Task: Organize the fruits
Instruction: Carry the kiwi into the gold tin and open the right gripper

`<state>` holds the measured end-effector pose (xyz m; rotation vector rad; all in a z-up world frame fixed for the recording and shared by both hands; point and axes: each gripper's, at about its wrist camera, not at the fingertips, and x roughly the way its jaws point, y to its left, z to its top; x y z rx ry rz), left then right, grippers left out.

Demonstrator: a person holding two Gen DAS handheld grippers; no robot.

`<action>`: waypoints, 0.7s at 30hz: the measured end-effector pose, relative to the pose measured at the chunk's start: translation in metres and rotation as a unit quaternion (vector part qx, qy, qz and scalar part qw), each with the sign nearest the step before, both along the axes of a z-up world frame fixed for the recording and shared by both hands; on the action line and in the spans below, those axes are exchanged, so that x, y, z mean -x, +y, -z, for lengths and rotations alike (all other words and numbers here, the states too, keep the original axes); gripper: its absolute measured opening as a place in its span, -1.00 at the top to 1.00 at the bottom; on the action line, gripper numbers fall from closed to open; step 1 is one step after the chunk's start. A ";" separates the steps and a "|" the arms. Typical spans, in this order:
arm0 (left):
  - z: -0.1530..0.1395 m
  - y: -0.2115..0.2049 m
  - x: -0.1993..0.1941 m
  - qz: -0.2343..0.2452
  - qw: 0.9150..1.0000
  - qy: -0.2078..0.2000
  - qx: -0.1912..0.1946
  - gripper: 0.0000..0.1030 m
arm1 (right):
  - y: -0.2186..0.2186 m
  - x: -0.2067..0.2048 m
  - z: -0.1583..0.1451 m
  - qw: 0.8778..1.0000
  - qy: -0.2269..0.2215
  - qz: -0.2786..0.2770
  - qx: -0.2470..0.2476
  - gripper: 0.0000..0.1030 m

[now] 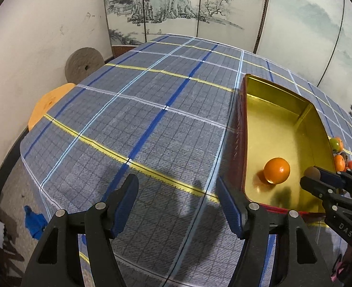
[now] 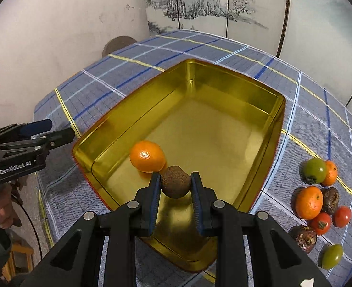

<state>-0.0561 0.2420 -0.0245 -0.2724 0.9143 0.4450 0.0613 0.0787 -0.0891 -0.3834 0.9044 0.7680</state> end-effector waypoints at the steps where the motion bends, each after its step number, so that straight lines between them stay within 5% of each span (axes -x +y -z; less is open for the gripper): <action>1: 0.001 0.000 0.000 0.000 1.000 0.001 0.000 -0.32 | 0.001 0.000 0.001 1.000 0.000 0.000 0.002 0.55; 21: 0.005 0.001 0.005 -0.001 1.000 0.009 -0.002 -0.32 | 0.006 -0.003 0.013 1.000 -0.004 0.003 0.026 0.53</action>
